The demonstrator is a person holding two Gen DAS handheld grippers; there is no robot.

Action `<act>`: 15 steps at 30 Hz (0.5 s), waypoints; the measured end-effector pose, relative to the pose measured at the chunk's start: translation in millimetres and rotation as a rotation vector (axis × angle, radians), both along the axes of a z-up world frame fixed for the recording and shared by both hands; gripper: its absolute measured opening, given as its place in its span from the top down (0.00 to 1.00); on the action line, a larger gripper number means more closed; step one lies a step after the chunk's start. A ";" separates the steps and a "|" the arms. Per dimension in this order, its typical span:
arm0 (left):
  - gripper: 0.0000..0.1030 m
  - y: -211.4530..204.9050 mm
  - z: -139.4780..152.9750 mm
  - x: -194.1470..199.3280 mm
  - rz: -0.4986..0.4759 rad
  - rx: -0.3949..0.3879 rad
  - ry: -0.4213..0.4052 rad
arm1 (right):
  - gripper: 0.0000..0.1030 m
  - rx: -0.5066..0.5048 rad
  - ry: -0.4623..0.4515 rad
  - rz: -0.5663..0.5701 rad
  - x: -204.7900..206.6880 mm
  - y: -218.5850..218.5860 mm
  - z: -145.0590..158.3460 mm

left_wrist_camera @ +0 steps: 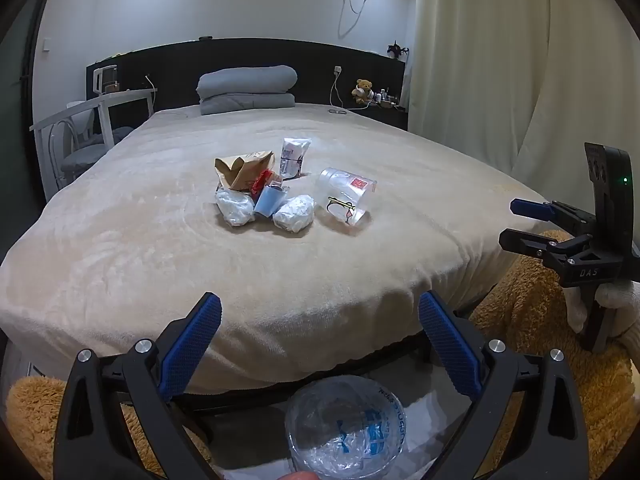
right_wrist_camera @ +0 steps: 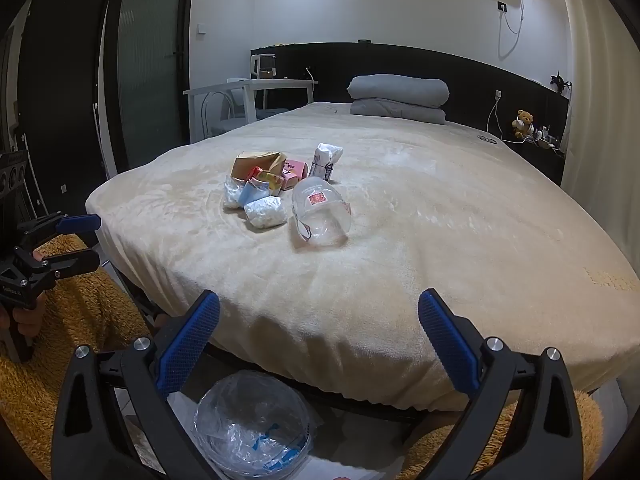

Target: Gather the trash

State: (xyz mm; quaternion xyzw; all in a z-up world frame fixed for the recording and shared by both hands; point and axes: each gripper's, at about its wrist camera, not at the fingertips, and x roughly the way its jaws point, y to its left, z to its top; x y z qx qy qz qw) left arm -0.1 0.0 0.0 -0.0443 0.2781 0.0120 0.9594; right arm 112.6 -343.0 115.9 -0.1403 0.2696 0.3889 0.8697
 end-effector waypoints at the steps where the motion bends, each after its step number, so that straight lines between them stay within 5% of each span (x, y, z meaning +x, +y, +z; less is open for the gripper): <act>1: 0.06 0.1 -0.1 0.1 0.000 -0.002 0.002 | 0.05 0.000 0.000 -0.001 0.0 0.0 0.0; 15: 0.06 0.1 0.0 0.0 0.001 0.000 -0.001 | 0.05 0.000 -0.002 0.000 -0.4 0.3 -0.2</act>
